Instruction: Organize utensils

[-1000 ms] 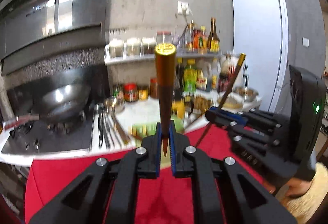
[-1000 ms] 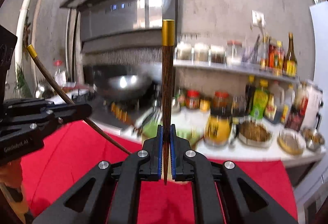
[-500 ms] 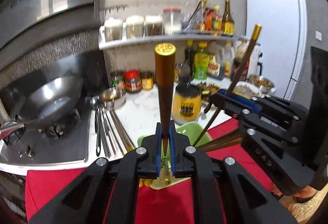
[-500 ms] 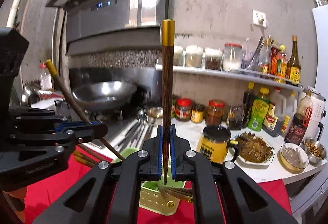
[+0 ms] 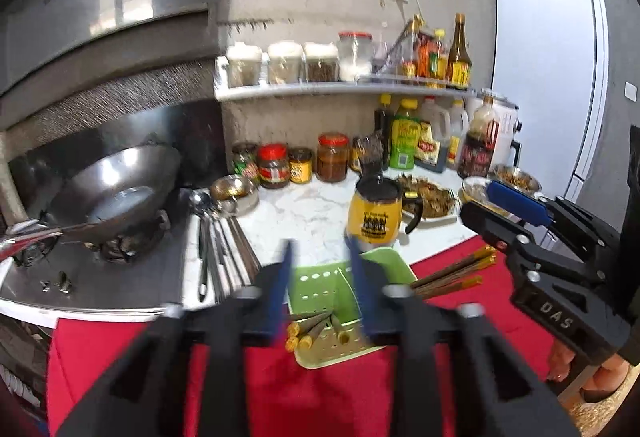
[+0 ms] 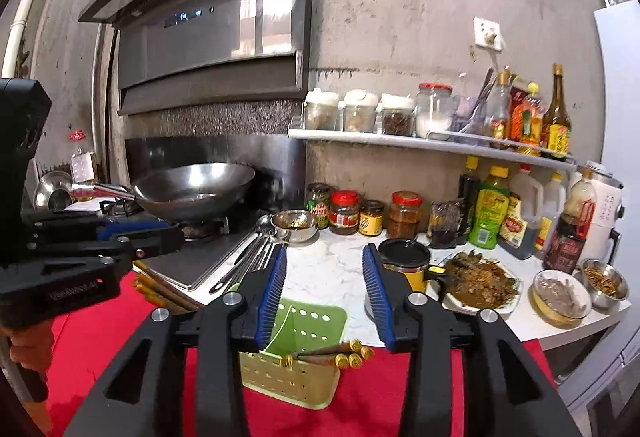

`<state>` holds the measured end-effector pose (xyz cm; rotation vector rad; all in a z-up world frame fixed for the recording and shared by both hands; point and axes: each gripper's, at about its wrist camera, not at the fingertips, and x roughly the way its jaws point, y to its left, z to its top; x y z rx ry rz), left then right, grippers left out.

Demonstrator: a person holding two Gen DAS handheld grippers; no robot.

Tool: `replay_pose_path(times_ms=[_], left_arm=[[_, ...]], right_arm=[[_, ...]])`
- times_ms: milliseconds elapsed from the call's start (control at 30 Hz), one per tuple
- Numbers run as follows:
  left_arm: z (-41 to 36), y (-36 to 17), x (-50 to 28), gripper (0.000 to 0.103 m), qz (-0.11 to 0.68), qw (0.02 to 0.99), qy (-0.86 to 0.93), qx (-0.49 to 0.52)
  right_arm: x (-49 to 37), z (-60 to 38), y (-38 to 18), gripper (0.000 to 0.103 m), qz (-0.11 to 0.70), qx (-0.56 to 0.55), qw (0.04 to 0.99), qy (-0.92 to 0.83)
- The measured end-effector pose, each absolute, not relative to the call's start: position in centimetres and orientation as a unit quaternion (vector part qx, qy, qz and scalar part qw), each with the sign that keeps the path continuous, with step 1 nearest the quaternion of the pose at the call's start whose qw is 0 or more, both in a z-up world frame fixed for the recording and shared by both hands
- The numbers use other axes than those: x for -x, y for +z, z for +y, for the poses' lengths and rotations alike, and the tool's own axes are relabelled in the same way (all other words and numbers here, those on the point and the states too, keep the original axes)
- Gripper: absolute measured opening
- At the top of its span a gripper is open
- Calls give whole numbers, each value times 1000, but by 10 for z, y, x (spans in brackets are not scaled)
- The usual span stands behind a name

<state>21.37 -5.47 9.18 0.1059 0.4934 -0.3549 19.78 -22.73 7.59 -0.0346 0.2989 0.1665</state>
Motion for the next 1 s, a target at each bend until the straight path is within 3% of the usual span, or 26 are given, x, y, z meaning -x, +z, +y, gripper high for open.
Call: replay_pose_path(times_ms=[67, 200, 300, 433, 1000], left_arm=[[-52, 98, -197, 51, 230, 958, -159, -58], [-39, 100, -153, 86, 220, 967, -110, -60], [-32, 93, -121, 97, 224, 968, -96, -61], [-27, 80, -85, 97, 231, 966, -96, -61], [-21, 19, 29, 97, 316, 946, -53, -48]], right_arm=[[-181, -230, 81, 56, 146, 16, 986, 80], [-142, -235, 83, 83, 161, 16, 985, 65], [-115, -240, 77, 88, 179, 8, 982, 64], [-86, -239, 64, 97, 214, 13, 975, 60], [22, -231, 11, 97, 288, 27, 957, 16]])
